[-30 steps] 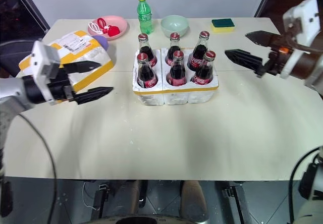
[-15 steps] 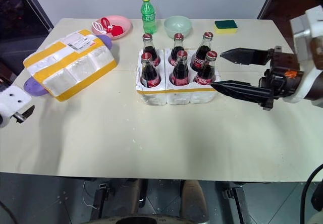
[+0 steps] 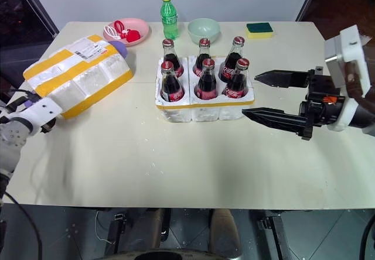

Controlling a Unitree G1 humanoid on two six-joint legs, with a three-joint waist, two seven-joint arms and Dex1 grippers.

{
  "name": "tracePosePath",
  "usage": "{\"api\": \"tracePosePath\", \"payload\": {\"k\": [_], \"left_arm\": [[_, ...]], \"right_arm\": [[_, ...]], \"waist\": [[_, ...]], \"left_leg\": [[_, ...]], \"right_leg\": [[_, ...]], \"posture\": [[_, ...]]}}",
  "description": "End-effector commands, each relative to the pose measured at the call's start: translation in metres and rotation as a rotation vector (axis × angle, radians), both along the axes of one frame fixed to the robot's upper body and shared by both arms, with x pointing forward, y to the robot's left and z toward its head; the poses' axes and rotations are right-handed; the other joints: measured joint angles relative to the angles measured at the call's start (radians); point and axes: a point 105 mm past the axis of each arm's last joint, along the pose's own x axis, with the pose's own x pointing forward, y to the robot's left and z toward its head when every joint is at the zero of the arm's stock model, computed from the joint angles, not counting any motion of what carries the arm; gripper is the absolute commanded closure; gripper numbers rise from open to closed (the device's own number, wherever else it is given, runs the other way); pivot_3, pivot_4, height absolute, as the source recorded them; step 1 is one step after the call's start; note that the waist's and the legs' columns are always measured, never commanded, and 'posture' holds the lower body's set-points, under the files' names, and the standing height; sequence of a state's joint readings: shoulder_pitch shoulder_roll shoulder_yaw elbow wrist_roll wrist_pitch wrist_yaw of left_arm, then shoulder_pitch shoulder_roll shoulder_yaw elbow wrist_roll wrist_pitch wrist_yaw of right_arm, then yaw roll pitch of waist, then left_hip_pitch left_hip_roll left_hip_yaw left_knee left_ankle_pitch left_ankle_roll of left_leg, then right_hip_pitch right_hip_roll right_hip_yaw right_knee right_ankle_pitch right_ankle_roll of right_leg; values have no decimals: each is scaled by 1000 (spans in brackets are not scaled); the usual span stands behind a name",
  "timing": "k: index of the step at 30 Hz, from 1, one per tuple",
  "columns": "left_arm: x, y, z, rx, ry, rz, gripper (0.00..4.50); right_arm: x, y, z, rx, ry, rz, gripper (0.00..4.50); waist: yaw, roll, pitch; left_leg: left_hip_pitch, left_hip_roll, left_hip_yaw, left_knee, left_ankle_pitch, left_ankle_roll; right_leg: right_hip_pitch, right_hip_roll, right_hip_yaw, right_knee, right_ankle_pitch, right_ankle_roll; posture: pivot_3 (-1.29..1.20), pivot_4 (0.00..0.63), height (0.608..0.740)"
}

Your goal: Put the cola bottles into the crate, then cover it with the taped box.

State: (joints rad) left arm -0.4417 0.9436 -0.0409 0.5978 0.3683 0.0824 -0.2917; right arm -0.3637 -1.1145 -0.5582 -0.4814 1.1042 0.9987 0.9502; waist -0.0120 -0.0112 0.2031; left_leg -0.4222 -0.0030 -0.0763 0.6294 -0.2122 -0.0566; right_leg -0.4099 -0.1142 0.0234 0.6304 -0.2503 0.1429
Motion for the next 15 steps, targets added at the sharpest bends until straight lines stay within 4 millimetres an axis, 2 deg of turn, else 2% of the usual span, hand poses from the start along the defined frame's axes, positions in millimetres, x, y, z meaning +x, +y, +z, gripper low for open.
{"api": "tracePosePath", "payload": {"k": [1, 4, 5, 7, 12, 13, 15], "left_arm": [[7, 6, 4, 43, -10, -1, 0], [10, 10, -1, 47, 4, 3, 0], [10, 11, -2, 43, 7, 4, 254], [10, 11, -4, 32, 21, -1, 819], [16, 11, 4, 45, -1, -5, 3326], [18, 10, 7, 53, -9, -8, 3635], [22, 7, 18, 65, -36, -26, 3635]], "right_arm": [[-7, 2, 10, -4, -55, -7, 36], [-7, 0, 9, -2, -56, -26, 36], [-6, -1, 9, 2, -56, -40, 8], [-5, -4, 8, 7, -57, -62, 0], [-4, -8, 4, -4, -60, -100, 0], [-5, -9, 3, -4, -56, -107, 0], [-5, -12, 2, -3, -47, -118, 0]], "waist": [[0, 0, 0], [0, 0, 0], [0, 0, 0], [0, 0, 0], [2, 0, -1], [3, 0, -1], [4, 0, -1]], "left_leg": [[0, 0, 0, 0, 0, 0], [0, 0, 0, 0, 0, 0], [0, 0, 0, 0, 0, 0], [1, 0, 0, 0, 0, 0], [2, 0, 0, 0, 0, 0], [3, 0, 0, 0, 0, 0], [3, 0, 0, 1, 0, 0]], "right_leg": [[0, 0, 0, 0, 0, 0], [0, 0, 0, 0, 0, 0], [0, 0, 0, 0, 0, 0], [0, 0, 0, 0, 0, 0], [2, 0, 0, 1, 0, 0], [2, 0, 0, 1, 0, 0], [3, 0, 0, 1, 0, 1]], "posture": [[0, 150, 739], [0, 150, 739], [0, 150, 739], [0, 150, 739], [0, 150, 739], [0, 150, 739], [0, 150, 739]]}}
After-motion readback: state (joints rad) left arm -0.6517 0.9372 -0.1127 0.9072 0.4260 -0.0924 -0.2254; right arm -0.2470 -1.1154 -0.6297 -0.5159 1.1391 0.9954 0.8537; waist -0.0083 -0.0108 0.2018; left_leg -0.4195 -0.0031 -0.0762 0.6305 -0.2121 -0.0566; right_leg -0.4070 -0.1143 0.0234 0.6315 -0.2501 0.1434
